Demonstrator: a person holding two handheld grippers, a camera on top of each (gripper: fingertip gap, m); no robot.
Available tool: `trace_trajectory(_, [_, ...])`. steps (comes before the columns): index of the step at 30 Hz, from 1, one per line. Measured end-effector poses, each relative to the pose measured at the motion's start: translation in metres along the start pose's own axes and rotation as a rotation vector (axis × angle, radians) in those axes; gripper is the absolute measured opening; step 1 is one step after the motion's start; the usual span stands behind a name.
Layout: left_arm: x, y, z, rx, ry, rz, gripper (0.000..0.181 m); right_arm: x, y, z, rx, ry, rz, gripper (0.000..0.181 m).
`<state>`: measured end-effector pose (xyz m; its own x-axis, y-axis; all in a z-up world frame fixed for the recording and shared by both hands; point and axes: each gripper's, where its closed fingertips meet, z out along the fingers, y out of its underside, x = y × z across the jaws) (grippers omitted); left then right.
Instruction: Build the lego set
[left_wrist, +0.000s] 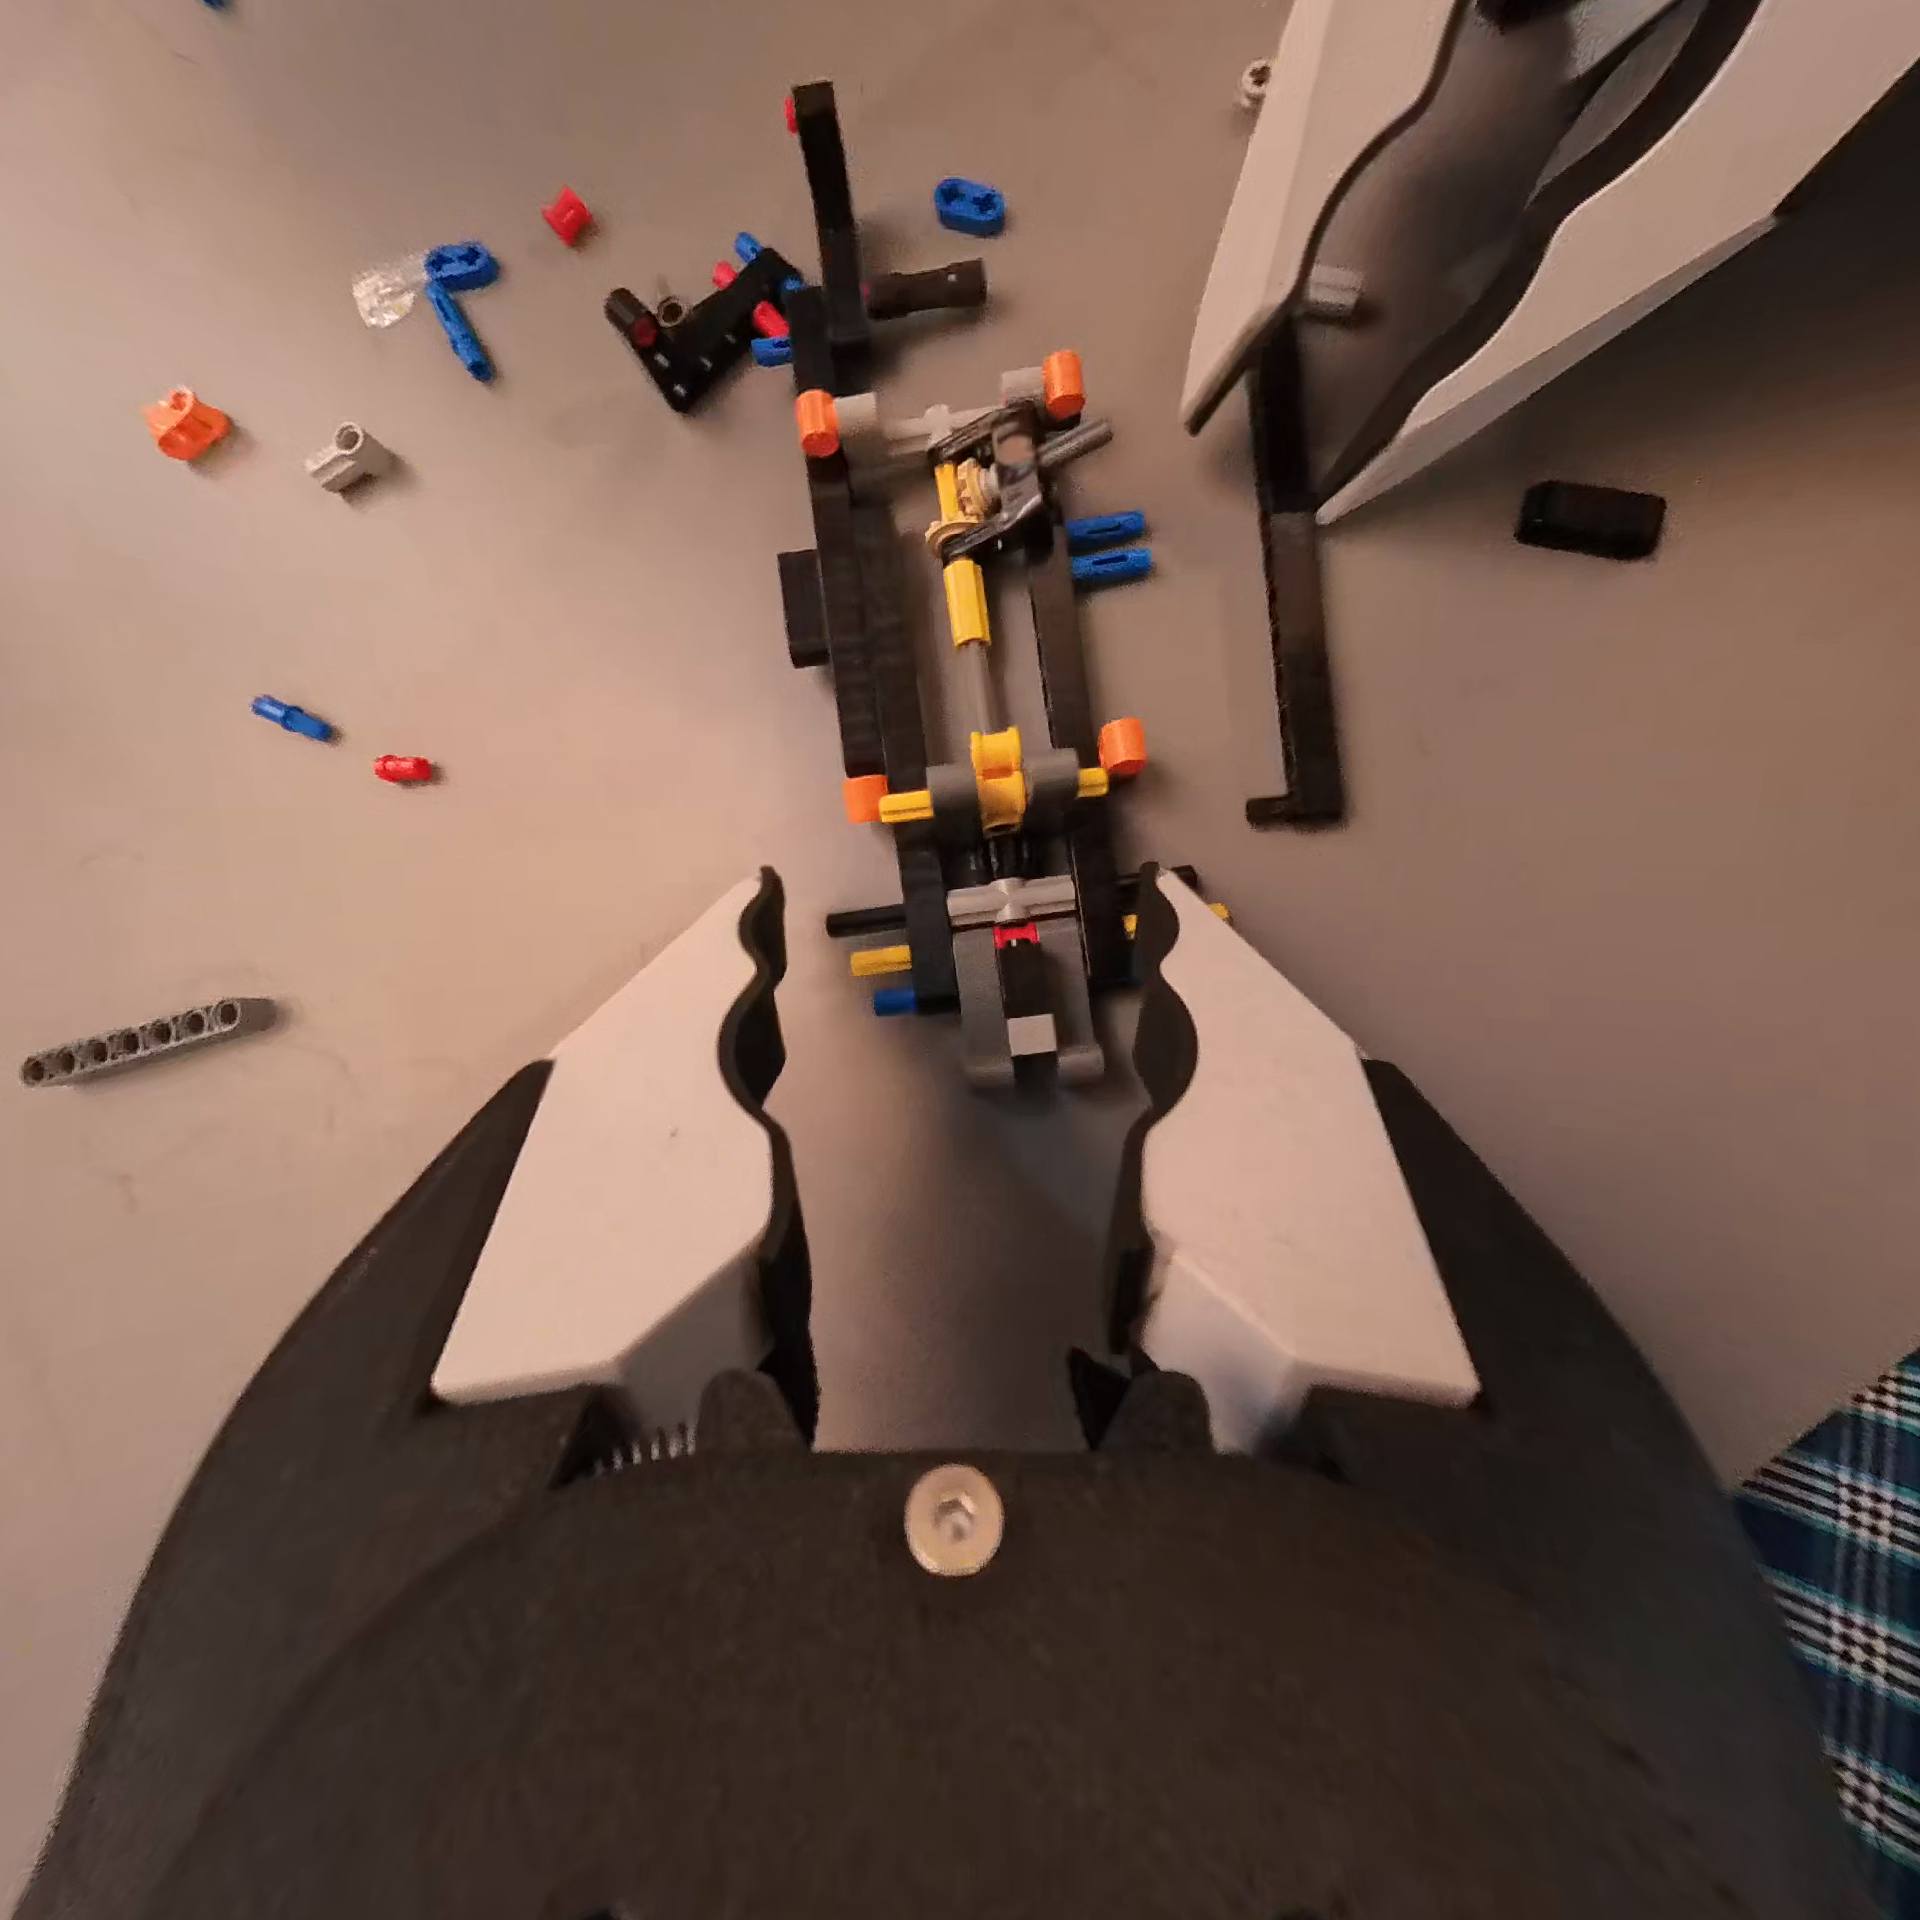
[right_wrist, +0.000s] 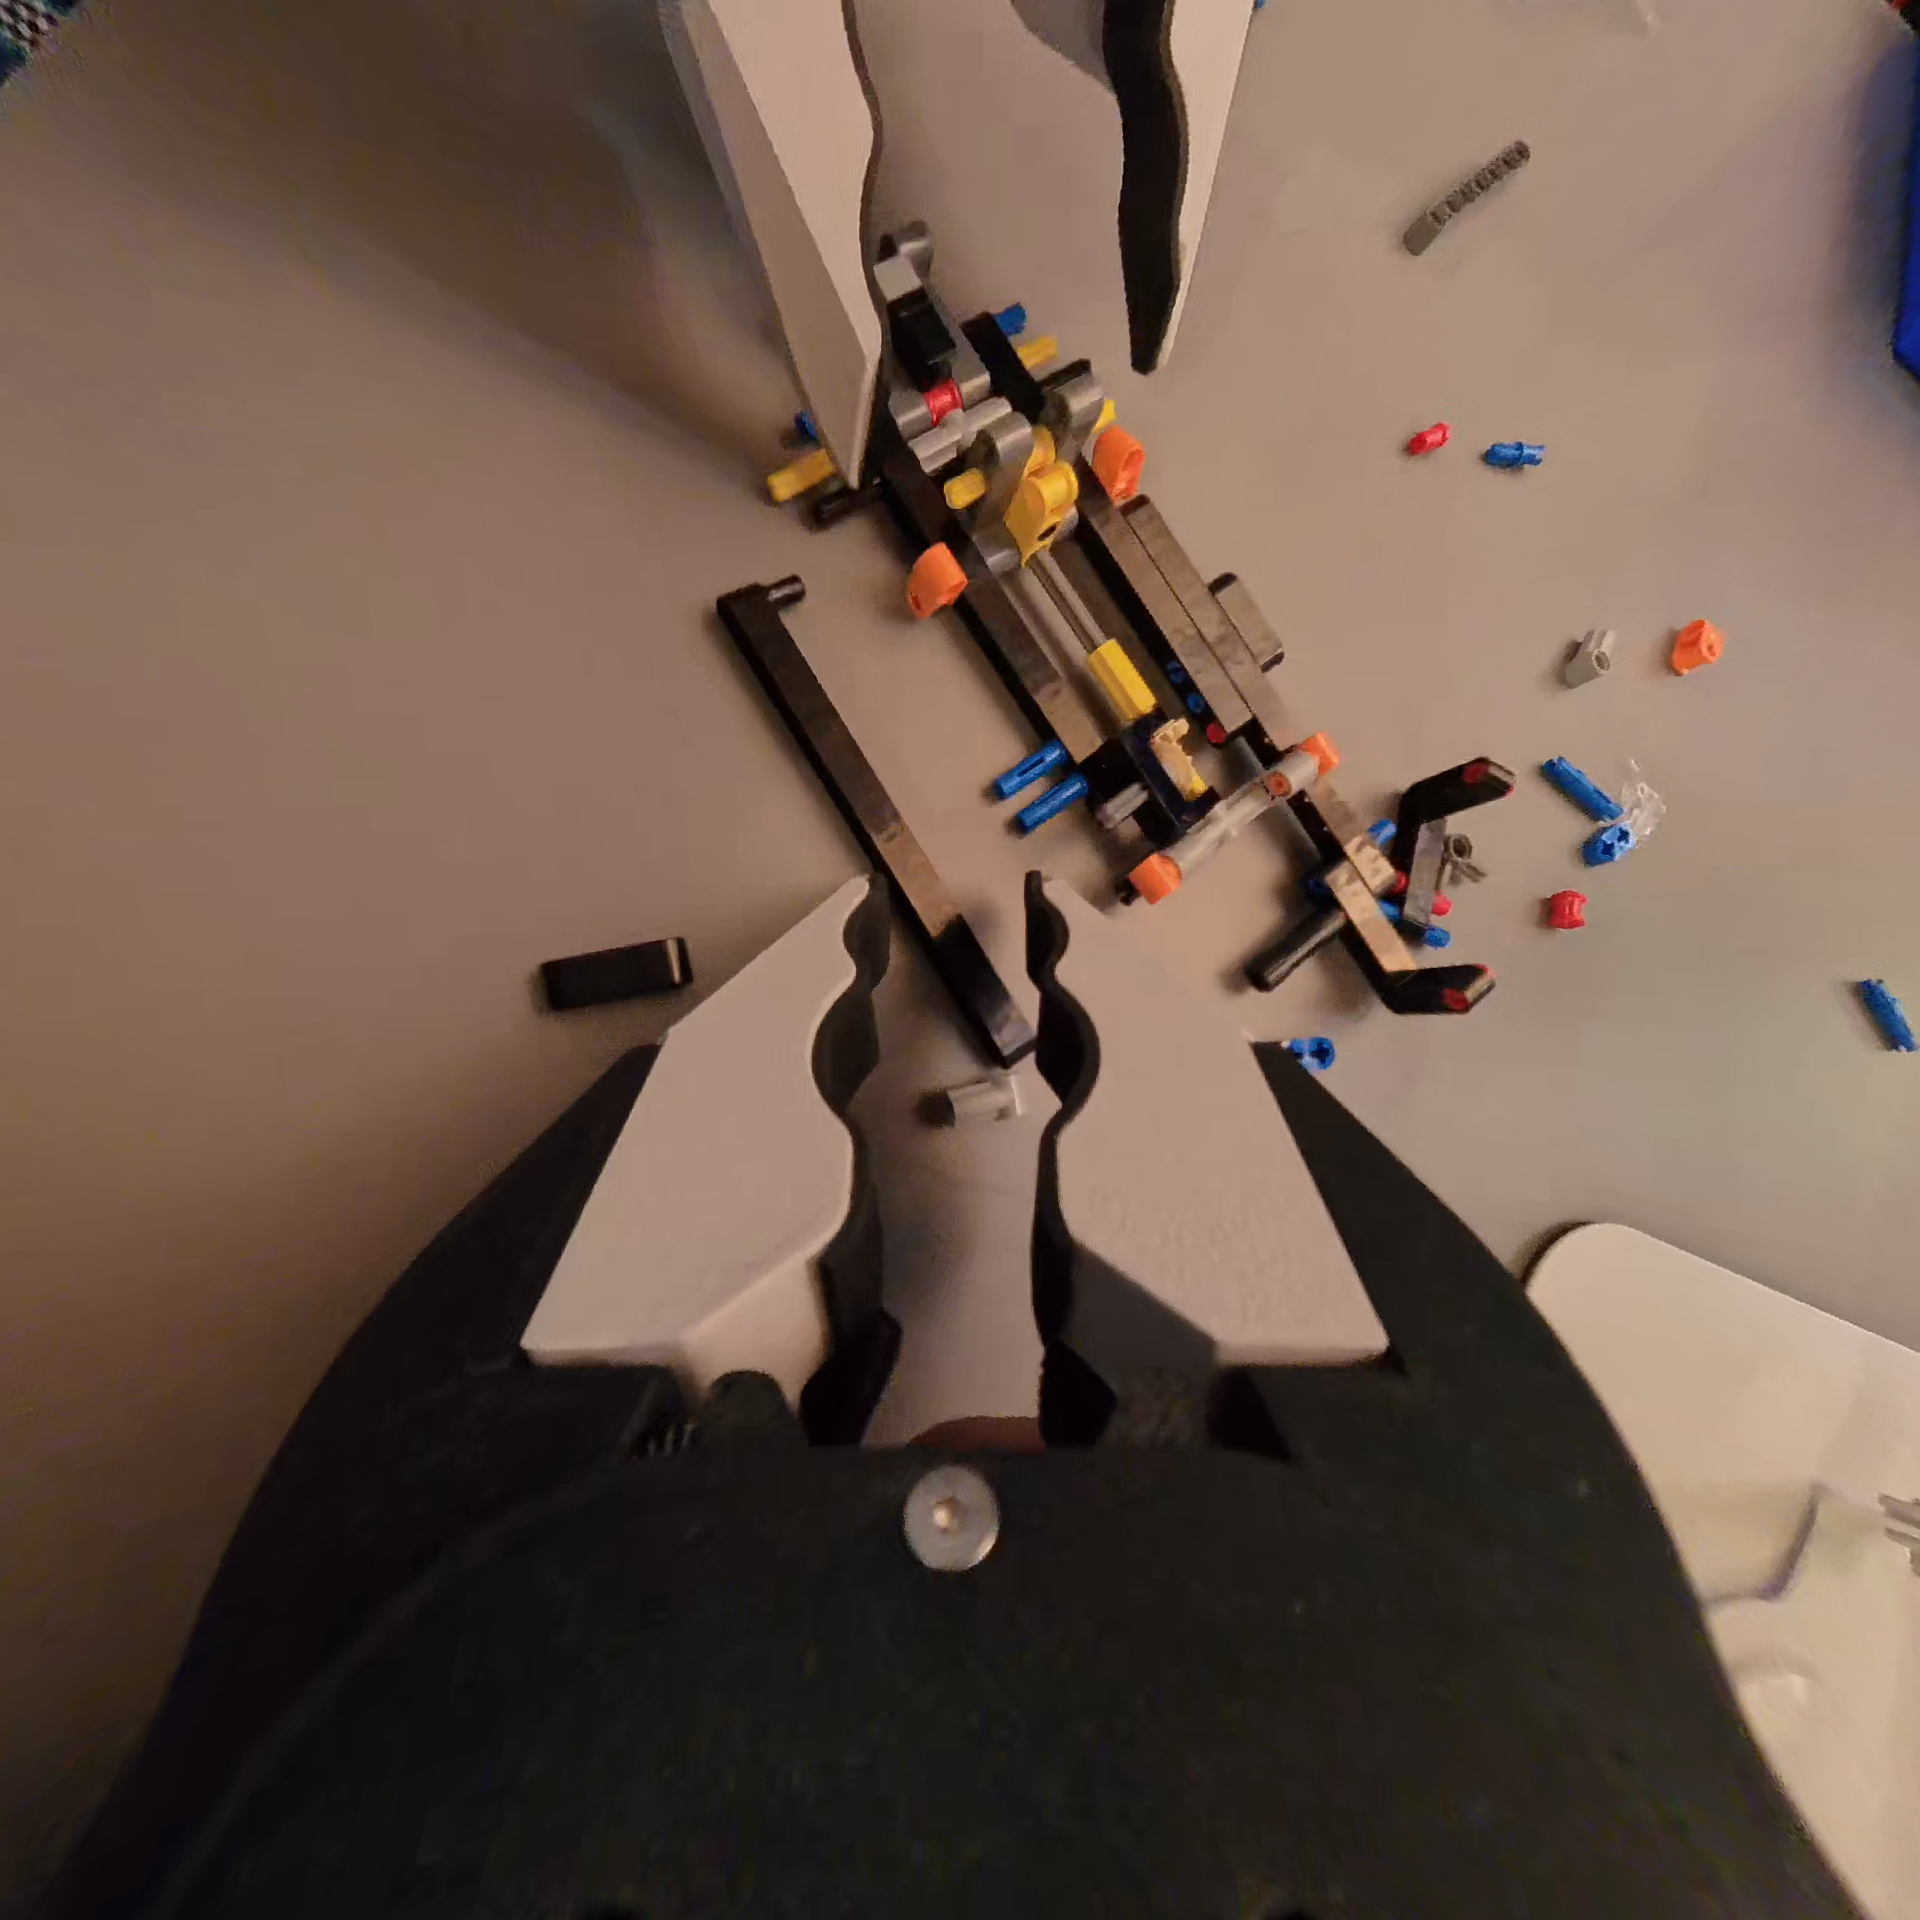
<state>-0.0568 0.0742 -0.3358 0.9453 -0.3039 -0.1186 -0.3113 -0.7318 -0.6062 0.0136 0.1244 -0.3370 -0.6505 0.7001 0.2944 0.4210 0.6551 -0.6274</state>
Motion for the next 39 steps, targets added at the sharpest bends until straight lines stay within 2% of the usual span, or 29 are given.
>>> trace_trajectory(2, [0.0, -0.001, 0.002, -0.002, 0.02, -0.001, 0.064, -0.002, 0.0, 0.001, -0.002, -0.019, 0.002, 0.017])
trace_trajectory(7, [0.004, 0.0, 0.002, -0.017, 0.078, 0.021, 0.046, -0.005, 0.0, 0.002, -0.004, -0.036, -0.003, 0.01])
trace_trajectory(13, [0.005, 0.009, -0.003, -0.063, 0.15, 0.074, 0.041, -0.002, 0.004, -0.001, -0.019, -0.016, -0.01, 0.007])
trace_trajectory(22, [0.004, 0.02, -0.011, -0.101, 0.221, 0.174, 0.042, -0.005, -0.007, 0.008, 0.011, 0.002, -0.027, 0.007])
trace_trajectory(24, [0.003, 0.021, -0.012, -0.102, 0.216, 0.185, 0.048, -0.006, -0.009, 0.01, 0.016, 0.004, -0.031, 0.007])
trace_trajectory(27, [-0.005, 0.021, -0.013, -0.107, 0.184, 0.158, 0.069, -0.003, -0.011, 0.012, 0.014, 0.023, -0.031, 0.007])
trace_trajectory(30, [-0.005, 0.012, -0.016, -0.055, 0.186, 0.1, 0.08, -0.002, -0.011, 0.013, 0.013, 0.032, -0.035, 0.007])
trace_trajectory(33, [0.001, 0.007, -0.019, -0.032, 0.208, 0.077, 0.085, -0.002, -0.013, 0.014, 0.019, 0.032, -0.035, 0.007])
trace_trajectory(39, [0.008, 0.013, 0.0, -0.091, 0.197, 0.115, 0.087, -0.002, -0.013, 0.015, 0.022, 0.036, -0.04, 0.007])
